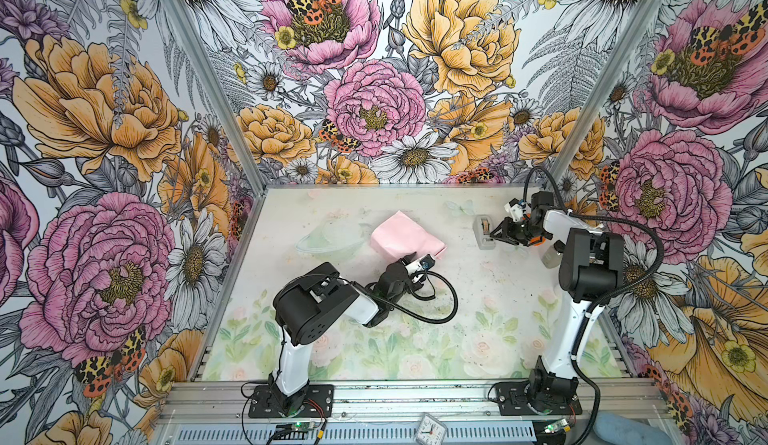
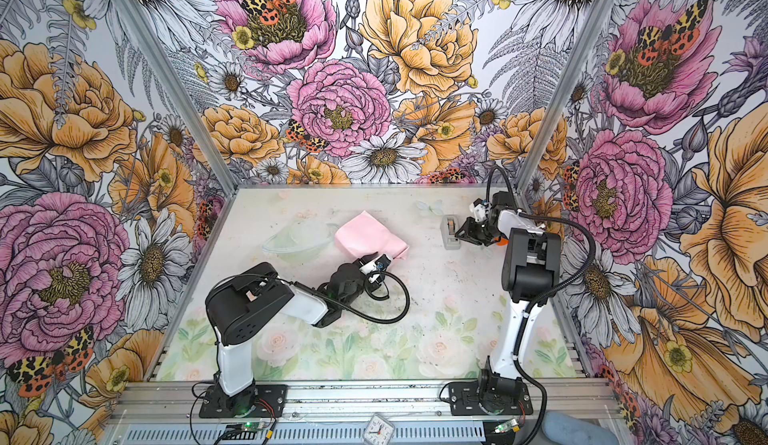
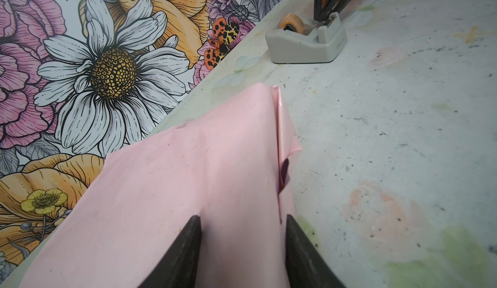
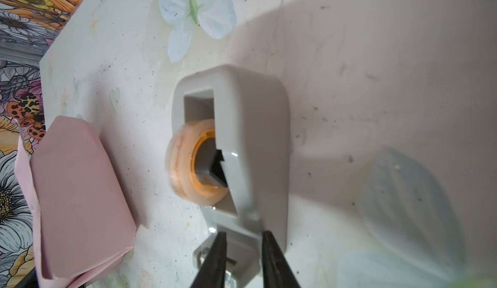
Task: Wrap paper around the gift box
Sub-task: 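Move the right gripper to the grey tape dispenser while the left holds the paper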
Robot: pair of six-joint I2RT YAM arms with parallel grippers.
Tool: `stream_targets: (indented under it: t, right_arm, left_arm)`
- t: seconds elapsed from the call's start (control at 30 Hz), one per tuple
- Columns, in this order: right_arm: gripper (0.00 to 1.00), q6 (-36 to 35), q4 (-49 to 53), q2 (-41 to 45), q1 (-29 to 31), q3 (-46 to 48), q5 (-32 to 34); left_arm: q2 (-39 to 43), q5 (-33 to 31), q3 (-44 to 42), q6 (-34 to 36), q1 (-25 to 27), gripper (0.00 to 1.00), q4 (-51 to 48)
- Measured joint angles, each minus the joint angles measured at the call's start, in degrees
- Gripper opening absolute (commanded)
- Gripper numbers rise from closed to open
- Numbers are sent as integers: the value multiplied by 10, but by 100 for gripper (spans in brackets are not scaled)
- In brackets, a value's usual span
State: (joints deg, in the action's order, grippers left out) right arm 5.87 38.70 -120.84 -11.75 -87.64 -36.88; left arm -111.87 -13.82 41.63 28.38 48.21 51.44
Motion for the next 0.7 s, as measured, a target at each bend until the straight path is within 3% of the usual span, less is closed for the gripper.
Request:
stream_targets:
  t: [0.7]
  right_arm:
    - [27, -26, 31, 16, -5, -23, -23]
  left_arm:
    - [0, 1, 0, 0, 0, 49, 0]
